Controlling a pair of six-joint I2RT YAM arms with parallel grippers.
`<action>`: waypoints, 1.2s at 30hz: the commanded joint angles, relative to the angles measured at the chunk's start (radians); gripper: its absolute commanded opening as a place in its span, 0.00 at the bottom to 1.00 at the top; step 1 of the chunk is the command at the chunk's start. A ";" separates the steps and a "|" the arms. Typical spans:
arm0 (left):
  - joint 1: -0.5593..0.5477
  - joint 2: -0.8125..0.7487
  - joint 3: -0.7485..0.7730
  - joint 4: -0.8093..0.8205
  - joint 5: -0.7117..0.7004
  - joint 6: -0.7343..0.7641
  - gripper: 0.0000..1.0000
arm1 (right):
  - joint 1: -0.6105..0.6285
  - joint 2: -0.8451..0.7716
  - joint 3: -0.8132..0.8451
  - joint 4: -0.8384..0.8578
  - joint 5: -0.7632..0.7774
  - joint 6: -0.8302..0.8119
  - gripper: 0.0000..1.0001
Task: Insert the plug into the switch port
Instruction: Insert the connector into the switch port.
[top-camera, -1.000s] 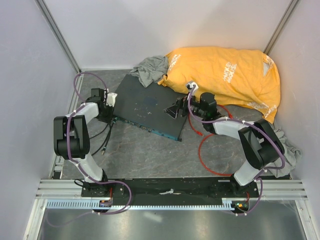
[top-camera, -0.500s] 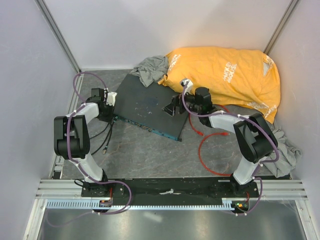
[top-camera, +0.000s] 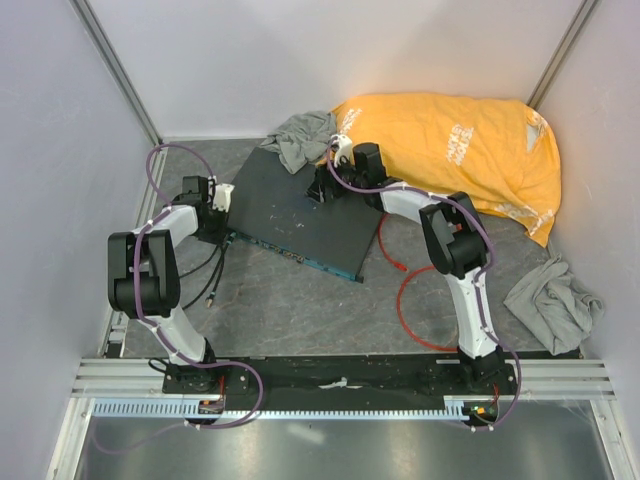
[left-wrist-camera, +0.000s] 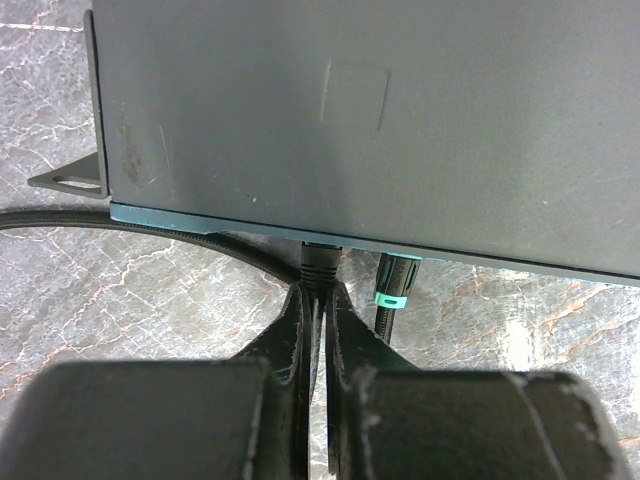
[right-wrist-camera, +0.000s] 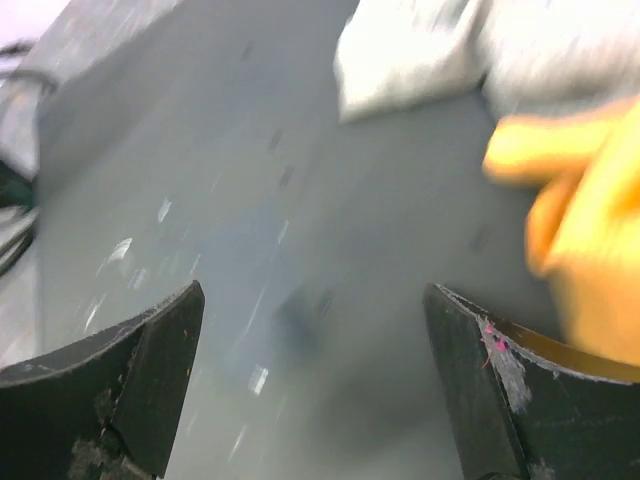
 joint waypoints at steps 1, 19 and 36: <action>-0.036 0.009 0.022 0.223 0.099 -0.009 0.02 | 0.009 0.141 0.226 -0.088 0.086 -0.030 0.98; -0.035 0.066 0.110 0.180 0.147 0.047 0.02 | 0.009 0.388 0.638 -0.453 0.320 -0.085 0.98; -0.118 0.141 0.295 0.224 0.164 0.119 0.02 | 0.036 0.282 0.420 -0.752 0.034 -0.473 0.98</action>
